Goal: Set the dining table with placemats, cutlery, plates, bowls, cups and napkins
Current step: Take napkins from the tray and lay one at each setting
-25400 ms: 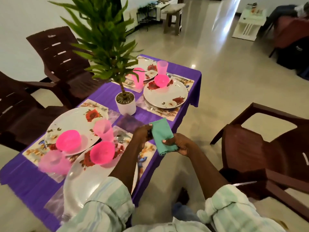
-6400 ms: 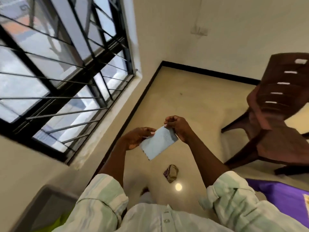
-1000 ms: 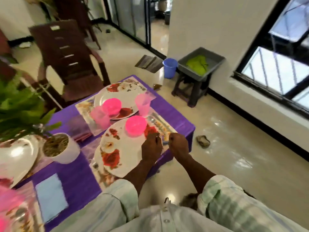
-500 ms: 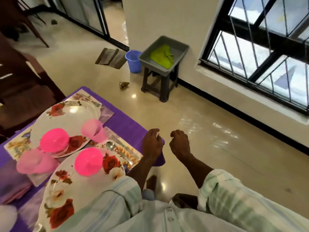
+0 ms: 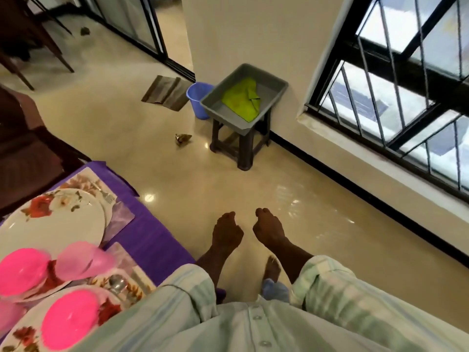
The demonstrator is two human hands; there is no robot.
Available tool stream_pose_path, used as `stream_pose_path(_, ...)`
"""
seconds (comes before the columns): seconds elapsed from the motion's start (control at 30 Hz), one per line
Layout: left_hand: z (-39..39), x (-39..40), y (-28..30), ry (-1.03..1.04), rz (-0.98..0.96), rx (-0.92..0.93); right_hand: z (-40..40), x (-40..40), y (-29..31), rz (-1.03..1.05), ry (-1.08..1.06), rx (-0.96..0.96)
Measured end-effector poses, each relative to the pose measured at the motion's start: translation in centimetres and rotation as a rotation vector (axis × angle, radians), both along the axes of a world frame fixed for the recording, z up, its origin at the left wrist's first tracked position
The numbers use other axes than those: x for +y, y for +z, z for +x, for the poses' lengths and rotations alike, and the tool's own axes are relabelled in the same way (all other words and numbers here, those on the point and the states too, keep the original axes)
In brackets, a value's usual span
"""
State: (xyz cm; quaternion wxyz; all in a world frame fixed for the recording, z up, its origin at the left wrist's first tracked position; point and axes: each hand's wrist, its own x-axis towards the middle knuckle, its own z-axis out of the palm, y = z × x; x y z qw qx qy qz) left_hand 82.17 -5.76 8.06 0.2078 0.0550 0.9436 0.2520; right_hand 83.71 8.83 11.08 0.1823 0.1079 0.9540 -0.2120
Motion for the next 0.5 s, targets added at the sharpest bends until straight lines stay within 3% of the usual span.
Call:
stream_pose_path(0.13, -4.3, 4.6, 0.2, 0.122, 0.021, -0.051, -4.7, 6.1, 0.2, -0.014, 0.013, -0.028)
stream_pose_path(0.27, -7.4, 8.2, 0.8, 0.17, 0.037, 0.031, -8.7, 10.2, 0.7, -0.001, 0.022, -0.033)
stream_pose_path(0.5, -14.2, 10.1, 0.7, 0.232, 0.021, 0.036, -16.2, 11.1, 0.2, -0.056, 0.083, -0.009)
